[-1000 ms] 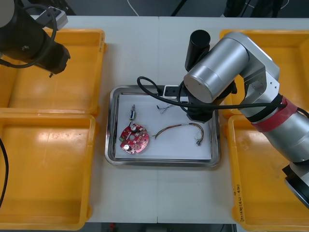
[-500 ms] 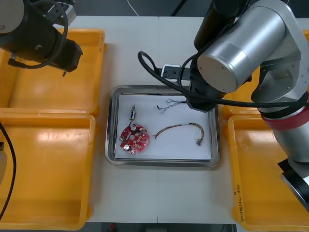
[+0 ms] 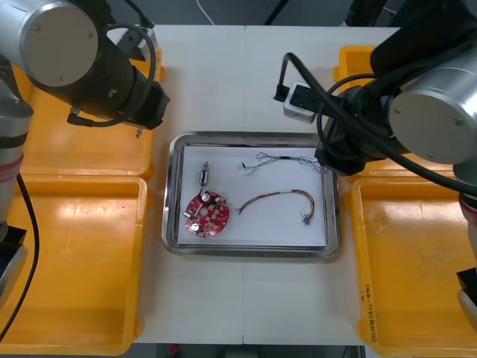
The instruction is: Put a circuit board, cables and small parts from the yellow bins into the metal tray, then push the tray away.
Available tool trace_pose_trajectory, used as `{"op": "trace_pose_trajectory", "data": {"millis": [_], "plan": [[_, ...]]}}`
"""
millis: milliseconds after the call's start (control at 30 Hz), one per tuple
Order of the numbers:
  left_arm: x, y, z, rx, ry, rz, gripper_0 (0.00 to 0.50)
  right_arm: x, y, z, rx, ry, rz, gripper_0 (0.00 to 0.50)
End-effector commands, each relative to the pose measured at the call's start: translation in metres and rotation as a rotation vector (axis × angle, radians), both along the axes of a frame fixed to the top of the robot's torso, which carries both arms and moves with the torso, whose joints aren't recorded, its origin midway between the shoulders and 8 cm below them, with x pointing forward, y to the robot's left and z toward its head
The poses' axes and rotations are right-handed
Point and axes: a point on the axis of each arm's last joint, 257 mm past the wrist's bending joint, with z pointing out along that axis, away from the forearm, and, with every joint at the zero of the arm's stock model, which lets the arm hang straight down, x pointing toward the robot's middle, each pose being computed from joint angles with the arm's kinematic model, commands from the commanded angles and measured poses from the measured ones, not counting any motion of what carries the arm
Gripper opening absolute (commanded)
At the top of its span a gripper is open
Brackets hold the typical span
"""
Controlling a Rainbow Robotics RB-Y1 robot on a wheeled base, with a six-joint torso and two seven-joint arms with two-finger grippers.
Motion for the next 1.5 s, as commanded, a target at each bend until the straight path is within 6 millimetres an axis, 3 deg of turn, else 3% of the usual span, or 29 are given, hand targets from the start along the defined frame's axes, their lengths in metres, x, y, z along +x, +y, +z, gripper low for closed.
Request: {"op": "trace_pose_trajectory", "data": {"millis": [33, 433, 900, 1200, 1500], "plan": [[-0.011, -0.037, 0.006, -0.095, 0.014, 0.062, 0.002, -0.012, -0.038, 0.005, 0.093, 0.015, -0.118, 0.5], [-0.032, -0.079, -0.03, -0.078, 0.088, 0.062, 0.002, -0.057, -0.113, -0.008, 0.247, 0.064, -0.428, 0.5], [-0.012, -0.127, -0.068, -0.098, 0.086, 0.027, 0.004, -0.094, -0.188, -0.035, 0.397, 0.131, -0.827, 0.5], [0.007, -0.148, -0.092, -0.116, 0.062, 0.015, 0.002, -0.117, -0.215, -0.044, 0.51, 0.183, -1.002, 0.5], [0.017, -0.152, -0.106, -0.116, 0.054, 0.021, 0.006, -0.119, -0.24, -0.057, 0.572, 0.24, -1.101, 0.5]]}}
